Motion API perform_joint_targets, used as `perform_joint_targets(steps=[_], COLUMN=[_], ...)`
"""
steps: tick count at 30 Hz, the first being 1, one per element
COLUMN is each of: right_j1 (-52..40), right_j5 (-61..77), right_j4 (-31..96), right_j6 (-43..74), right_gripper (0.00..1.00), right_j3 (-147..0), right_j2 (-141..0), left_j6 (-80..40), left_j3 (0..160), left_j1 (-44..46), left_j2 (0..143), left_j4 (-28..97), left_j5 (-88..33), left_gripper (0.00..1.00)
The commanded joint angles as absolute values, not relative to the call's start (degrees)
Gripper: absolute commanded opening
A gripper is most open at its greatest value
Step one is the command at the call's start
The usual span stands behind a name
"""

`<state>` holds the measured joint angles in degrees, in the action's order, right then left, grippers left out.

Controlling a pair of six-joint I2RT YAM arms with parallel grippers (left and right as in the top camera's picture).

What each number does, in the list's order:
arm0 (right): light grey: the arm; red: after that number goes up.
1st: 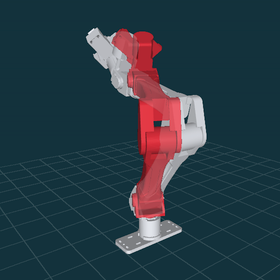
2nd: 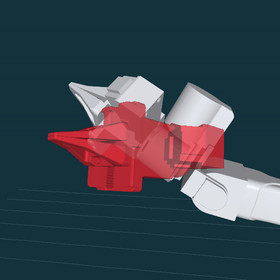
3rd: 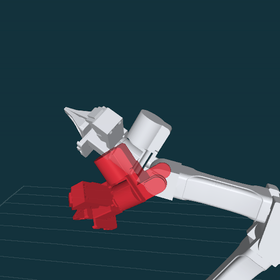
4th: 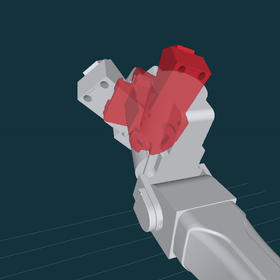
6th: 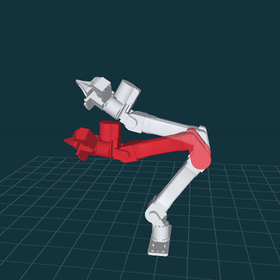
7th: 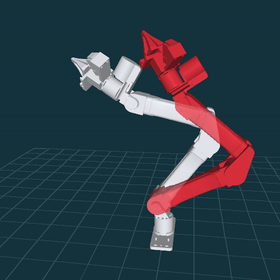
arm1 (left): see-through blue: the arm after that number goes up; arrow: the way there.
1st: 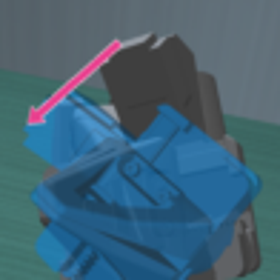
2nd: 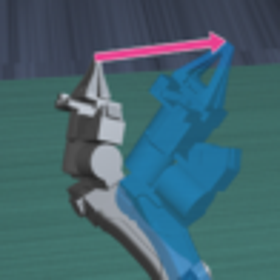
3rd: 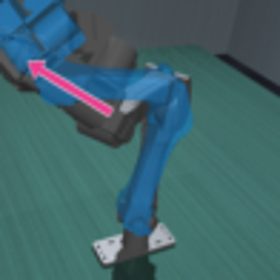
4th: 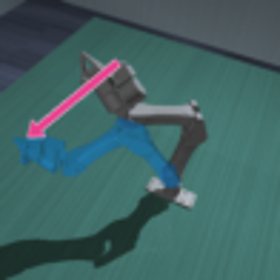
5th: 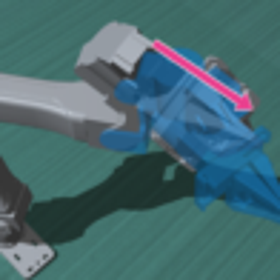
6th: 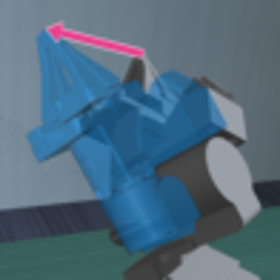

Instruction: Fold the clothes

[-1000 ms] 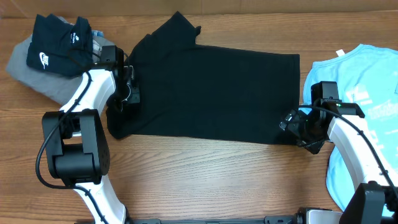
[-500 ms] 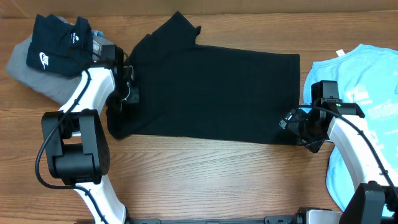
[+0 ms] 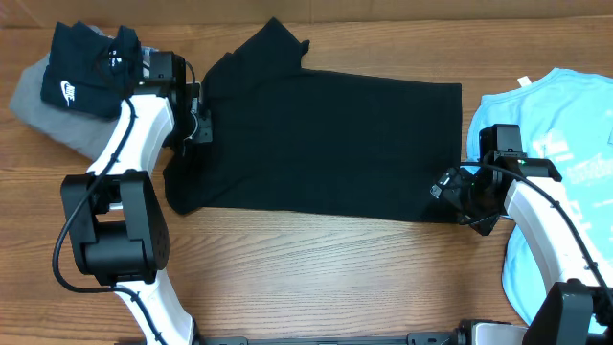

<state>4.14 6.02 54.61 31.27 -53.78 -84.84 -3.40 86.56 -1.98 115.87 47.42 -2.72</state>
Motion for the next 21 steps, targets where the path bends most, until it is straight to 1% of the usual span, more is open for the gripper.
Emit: perform_joint_targets(steps=[1,6,11,13,15,16,18,21], right_j1=[4.47,4.47,4.47,4.47,4.47,4.47,4.47,4.47], right_j5=[6.79,7.20,7.84,7.84,7.84,7.86,7.84,7.84], right_j4=[54.37,54.37,54.39,54.37,54.39,54.46,54.63,54.83], right_j6=[31.11,31.09,31.27,31.27,31.27,31.27,31.27,31.24], right_gripper=[0.85,0.85,0.85,0.85,0.85,0.85,0.85,0.85], right_j3=[-53.41,-53.41,-53.41,-53.41,-53.41,-53.41,-53.41,-53.41], right_j2=[-85.06,-85.06,-85.06,-85.06,-85.06,-85.06,-85.06,-85.06], left_j6=[-2.74,-2.50,-2.50,-2.48,-2.04,-1.83,-1.67,-1.65], left_j3=[84.23,84.09,84.07,83.99,83.77,83.55,83.37,83.35], left_j1=[-1.85,-1.87,-1.74,-1.76,-1.76,-1.76,-1.76,-1.76], left_j2=[116.64,116.64,116.71,116.81,117.08,117.25,117.82,118.91], left_j4=[44.73,40.23,39.29,38.94,38.79,38.59,38.33,38.04], left_j5=[-2.52,-1.89,-1.89,-1.89,-1.89,-1.87,-1.89,-1.87], left_gripper=[0.32,0.33,0.27,0.29,0.35,0.40,0.46,0.49])
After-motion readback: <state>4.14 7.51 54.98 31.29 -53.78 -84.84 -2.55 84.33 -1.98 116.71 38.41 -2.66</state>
